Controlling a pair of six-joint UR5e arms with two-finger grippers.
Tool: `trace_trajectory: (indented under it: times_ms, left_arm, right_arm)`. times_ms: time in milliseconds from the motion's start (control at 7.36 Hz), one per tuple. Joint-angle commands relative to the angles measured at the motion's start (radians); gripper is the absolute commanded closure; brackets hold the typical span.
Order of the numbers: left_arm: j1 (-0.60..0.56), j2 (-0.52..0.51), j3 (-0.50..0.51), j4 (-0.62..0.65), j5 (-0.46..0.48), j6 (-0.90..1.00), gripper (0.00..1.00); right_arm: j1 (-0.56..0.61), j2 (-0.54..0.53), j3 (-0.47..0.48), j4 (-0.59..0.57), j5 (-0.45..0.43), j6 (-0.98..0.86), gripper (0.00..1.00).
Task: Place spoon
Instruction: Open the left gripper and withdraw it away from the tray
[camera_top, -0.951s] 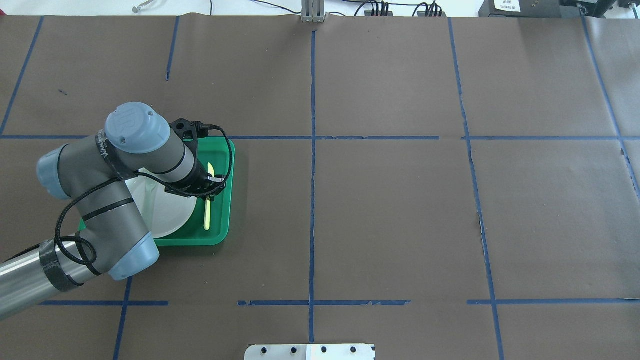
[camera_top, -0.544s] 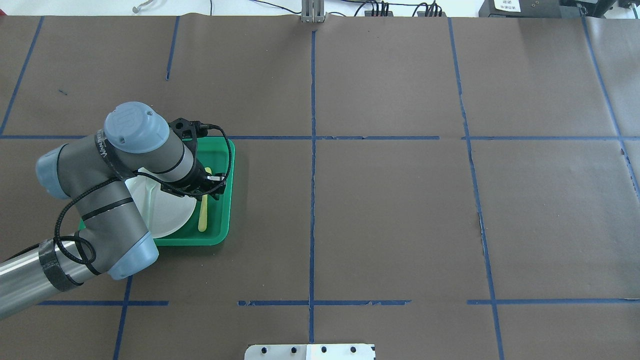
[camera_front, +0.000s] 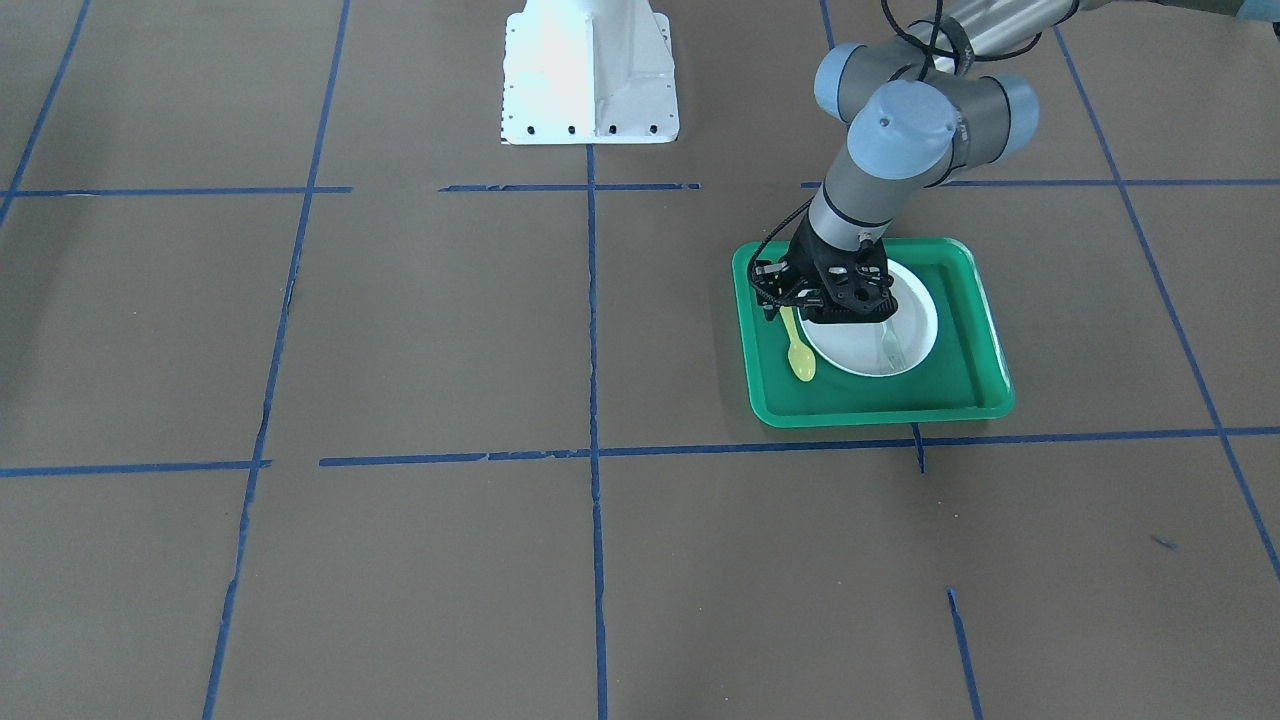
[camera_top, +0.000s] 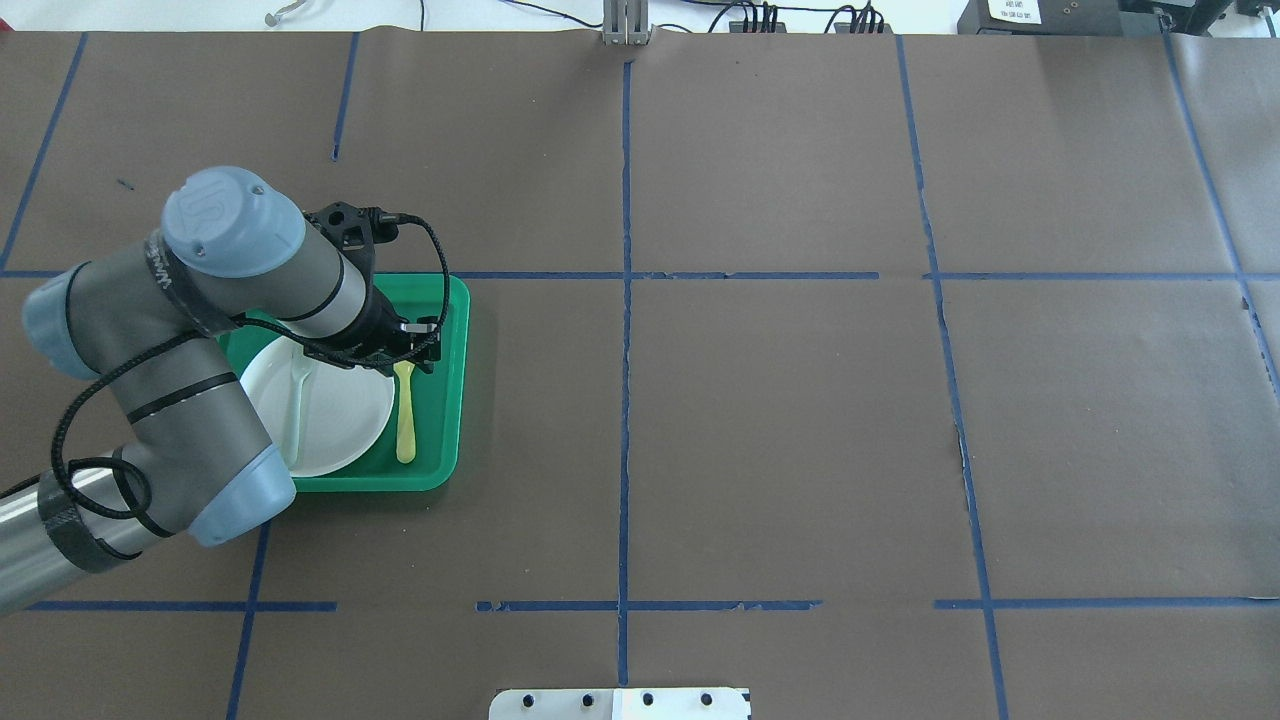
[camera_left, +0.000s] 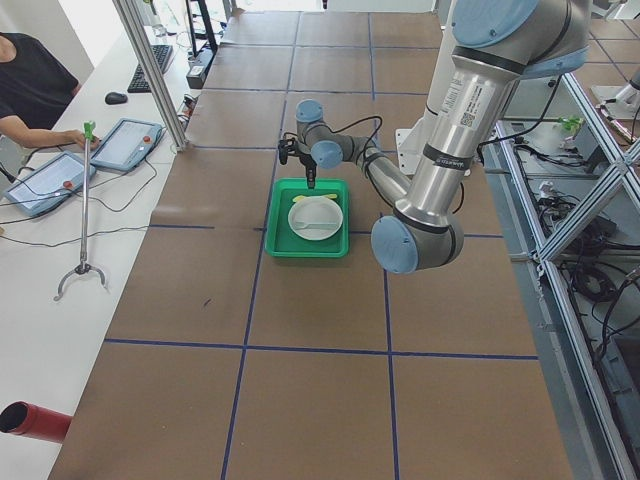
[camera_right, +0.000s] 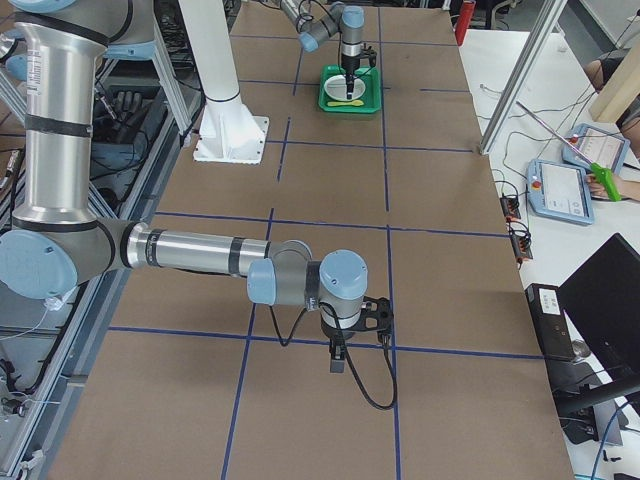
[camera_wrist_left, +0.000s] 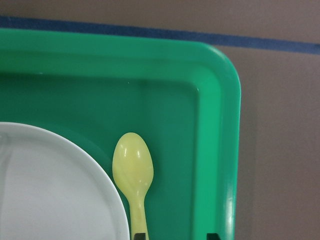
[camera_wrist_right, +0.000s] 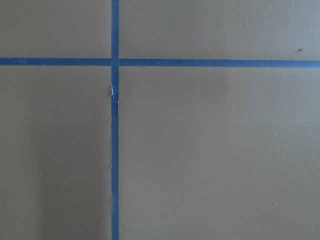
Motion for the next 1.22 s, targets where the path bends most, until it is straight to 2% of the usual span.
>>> trace_trajectory:
  times_ms: [0,136,408,544,680,951,1087]
  left_arm:
    - [-0.058,0.002,-0.115,0.107,-0.002,0.001,0.0]
    - [-0.139,0.002,-0.14,0.129,-0.002,0.03,0.0]
    - [-0.274,-0.007,-0.207,0.278,-0.005,0.285,0.0]
    - [-0.335,0.001,-0.237,0.319,-0.007,0.373,0.0]
    - [-0.412,0.043,-0.242,0.333,-0.01,0.539,0.0]
    - [-0.583,0.173,-0.193,0.324,-0.104,0.917,0.0]
    - [-0.685,0.215,-0.076,0.315,-0.16,1.111,0.0]
  right_arm:
    - [0.0,0.0,0.0,-0.001,0.0,0.0,0.0]
    - [0.0,0.0,0.0,-0.001,0.0,0.0,0.0]
    - [0.0,0.0,0.0,-0.001,0.0,0.0,0.0]
    - [0.0,0.0,0.0,-0.001,0.0,0.0,0.0]
    - [0.0,0.0,0.0,-0.001,0.0,0.0,0.0]
    - [0.0,0.0,0.0,-0.001,0.0,0.0,0.0]
    - [0.0,0.0,0.0,-0.001,0.0,0.0,0.0]
